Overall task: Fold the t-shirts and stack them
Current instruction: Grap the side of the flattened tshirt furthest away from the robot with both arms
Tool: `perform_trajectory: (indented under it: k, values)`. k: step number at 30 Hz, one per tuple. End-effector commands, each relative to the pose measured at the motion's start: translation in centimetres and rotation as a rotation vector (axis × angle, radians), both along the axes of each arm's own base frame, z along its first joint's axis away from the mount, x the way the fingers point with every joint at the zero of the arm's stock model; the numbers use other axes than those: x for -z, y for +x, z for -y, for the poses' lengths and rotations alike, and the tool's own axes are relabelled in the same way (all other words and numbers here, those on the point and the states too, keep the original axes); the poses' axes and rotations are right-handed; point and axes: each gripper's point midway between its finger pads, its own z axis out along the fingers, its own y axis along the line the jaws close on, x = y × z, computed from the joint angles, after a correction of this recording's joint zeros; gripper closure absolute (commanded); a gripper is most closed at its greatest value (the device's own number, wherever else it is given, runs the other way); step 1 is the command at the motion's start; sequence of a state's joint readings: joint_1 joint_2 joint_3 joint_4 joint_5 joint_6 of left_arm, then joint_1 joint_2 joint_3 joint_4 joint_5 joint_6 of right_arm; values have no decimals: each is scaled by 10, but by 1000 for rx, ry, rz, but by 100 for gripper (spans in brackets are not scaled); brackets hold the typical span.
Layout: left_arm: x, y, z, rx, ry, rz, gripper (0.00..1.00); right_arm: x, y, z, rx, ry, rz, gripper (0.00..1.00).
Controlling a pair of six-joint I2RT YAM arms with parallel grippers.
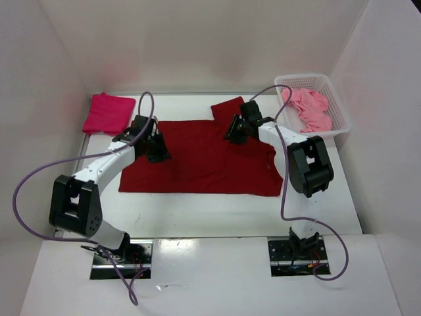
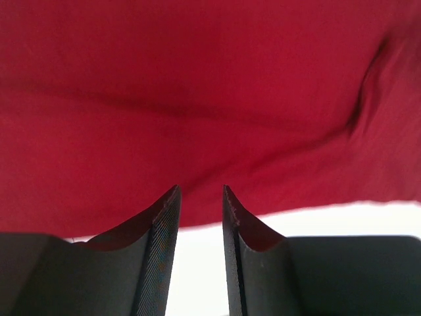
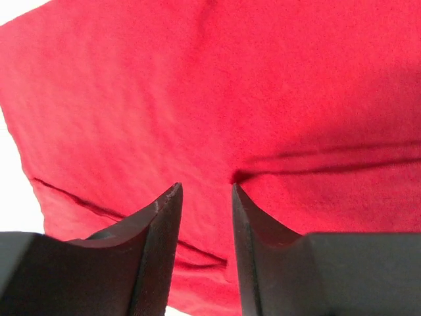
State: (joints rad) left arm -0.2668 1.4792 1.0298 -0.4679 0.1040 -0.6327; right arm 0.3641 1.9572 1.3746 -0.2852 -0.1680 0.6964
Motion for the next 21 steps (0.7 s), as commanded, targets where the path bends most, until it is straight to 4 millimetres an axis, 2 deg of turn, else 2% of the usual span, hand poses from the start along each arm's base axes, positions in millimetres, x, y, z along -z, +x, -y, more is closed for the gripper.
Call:
perform_trajectory:
  k: [1,3,4,5,6,7,9,10,11,12,13,14,15,16,18,19,20,21]
  values:
    - [-21,50,-23,-93,15,90,61,-30,22,-6,-15,-11,92,59]
    - [-27,70,-36,-135,10,120,61,-41,29,-8,-29,-13,127,68]
    - [-23,83,-50,-191,1,111,61,-42,31,-9,-30,-14,124,81]
    - [-24,92,-58,-212,0,124,73,-51,41,-10,-26,-21,158,88]
    - [-37,111,-67,-255,4,175,82,-57,45,-9,-29,-33,174,93]
    - [-27,121,-84,-298,28,158,89,-66,55,-10,-17,-34,203,100]
    - [-28,142,-102,-365,61,188,100,-67,65,-11,-26,-53,227,100]
    - [-25,157,-117,-408,98,195,100,-80,73,-14,-24,-44,252,100]
    - [-24,167,-120,-410,116,211,100,-73,77,-15,-34,-58,242,100]
    - [-22,174,-128,-430,132,206,100,-74,81,-17,-34,-58,243,100]
    - [-4,181,-131,-438,153,173,95,-86,90,-19,-50,-64,282,100]
    - [-15,196,-144,-463,170,209,88,-87,94,-19,-43,-70,284,100]
    - [-15,204,-153,-486,179,223,82,-77,96,-19,-53,-84,270,100]
    - [0,209,-157,-495,198,201,79,-86,103,-22,-51,-76,294,100]
    - [9,227,-174,-532,217,203,71,-80,108,-26,-59,-70,288,100]
    - [12,233,-176,-538,225,206,68,-84,112,-23,-56,-62,291,100]
    - [14,239,-176,-539,225,209,66,-82,115,-23,-62,-68,295,100]
    - [18,241,-187,-566,251,201,65,-85,117,-19,-58,-63,294,100]
